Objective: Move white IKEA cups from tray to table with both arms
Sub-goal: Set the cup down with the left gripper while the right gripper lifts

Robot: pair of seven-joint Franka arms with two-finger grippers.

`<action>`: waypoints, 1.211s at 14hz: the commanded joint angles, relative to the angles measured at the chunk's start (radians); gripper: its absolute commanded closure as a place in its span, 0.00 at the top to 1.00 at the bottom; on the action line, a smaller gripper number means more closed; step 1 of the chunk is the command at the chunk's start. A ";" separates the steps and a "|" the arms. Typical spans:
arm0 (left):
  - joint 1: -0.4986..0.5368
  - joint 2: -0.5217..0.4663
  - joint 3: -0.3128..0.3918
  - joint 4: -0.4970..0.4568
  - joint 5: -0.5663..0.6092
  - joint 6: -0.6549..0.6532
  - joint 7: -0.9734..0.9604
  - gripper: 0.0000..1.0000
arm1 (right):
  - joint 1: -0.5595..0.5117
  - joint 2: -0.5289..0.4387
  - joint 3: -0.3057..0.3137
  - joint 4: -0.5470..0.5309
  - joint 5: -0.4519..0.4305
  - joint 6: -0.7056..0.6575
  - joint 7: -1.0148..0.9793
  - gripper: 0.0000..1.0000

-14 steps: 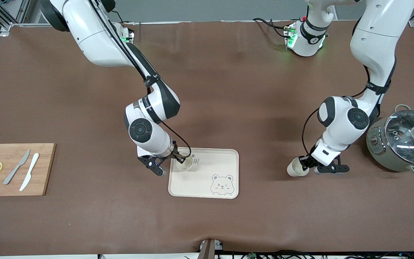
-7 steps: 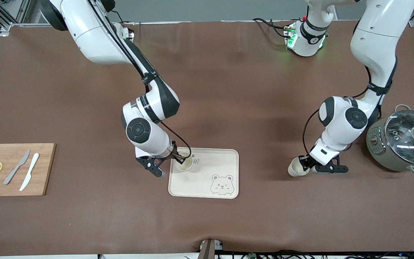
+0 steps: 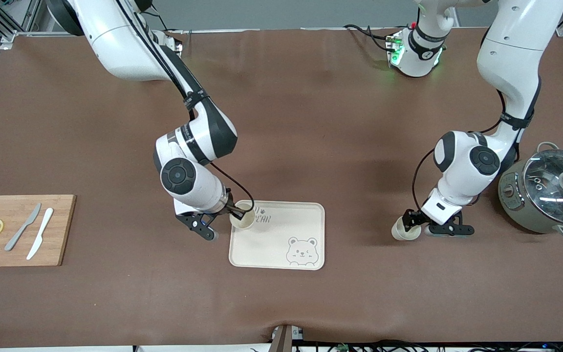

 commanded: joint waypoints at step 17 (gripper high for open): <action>0.047 -0.258 0.003 0.483 -0.030 -0.981 -0.008 1.00 | -0.228 -0.367 0.009 -0.453 -0.009 -0.015 -0.564 0.00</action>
